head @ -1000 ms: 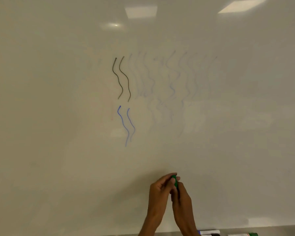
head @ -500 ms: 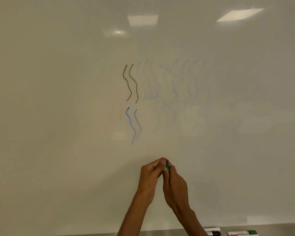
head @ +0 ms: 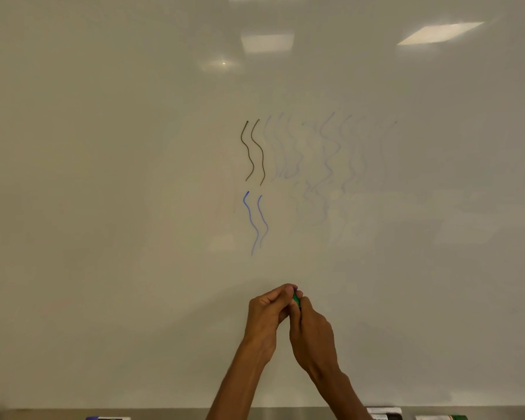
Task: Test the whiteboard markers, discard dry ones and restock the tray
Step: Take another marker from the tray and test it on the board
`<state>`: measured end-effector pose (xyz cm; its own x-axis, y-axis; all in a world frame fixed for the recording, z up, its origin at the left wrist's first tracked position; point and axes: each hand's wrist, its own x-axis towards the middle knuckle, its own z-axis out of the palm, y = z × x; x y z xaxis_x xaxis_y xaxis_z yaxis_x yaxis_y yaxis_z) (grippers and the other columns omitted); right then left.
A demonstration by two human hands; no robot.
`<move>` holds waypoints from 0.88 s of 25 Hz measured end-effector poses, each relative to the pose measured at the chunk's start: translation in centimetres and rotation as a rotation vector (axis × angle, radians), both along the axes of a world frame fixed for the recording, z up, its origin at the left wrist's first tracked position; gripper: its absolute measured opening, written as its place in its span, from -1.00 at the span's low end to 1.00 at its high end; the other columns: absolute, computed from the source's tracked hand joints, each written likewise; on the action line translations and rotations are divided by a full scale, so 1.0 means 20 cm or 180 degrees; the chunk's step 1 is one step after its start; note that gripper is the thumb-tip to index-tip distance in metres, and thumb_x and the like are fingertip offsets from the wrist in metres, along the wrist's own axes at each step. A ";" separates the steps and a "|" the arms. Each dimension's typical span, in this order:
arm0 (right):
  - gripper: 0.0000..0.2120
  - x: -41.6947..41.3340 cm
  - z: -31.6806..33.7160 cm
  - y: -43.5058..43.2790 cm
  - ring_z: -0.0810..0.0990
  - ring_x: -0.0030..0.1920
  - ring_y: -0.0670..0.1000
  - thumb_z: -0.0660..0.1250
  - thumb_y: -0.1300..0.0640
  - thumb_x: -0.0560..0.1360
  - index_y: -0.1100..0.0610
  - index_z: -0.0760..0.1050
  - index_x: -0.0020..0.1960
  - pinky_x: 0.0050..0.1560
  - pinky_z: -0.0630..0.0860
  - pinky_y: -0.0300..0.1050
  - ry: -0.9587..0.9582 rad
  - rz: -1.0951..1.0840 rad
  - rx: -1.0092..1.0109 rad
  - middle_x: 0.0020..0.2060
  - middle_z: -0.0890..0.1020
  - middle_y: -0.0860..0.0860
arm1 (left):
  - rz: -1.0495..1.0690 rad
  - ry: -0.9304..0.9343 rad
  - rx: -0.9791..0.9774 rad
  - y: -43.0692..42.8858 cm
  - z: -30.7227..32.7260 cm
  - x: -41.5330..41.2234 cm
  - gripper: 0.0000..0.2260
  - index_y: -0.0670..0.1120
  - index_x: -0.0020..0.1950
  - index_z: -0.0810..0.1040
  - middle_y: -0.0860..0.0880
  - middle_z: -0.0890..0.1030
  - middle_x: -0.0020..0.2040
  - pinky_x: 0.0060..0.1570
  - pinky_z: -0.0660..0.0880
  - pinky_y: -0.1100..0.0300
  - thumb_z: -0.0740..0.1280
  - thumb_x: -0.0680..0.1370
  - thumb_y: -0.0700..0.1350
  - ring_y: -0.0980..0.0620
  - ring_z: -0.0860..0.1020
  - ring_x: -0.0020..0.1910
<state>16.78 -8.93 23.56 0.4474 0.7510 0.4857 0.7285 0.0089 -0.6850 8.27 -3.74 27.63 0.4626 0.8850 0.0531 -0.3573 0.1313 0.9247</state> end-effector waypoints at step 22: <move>-0.60 -0.05 0.04 0.01 0.34 -0.49 -0.12 -0.02 -0.24 0.58 0.01 0.30 -0.26 -0.40 0.29 -0.24 0.0574 0.0156 -0.0114 -0.48 0.39 -0.09 | 0.0180 -0.0508 -0.0281 -0.01 0.09 -0.03 -0.85 -0.21 -0.02 0.69 -0.18 0.70 -0.09 0.02 0.62 0.18 0.36 0.57 -0.17 -0.12 0.65 0.00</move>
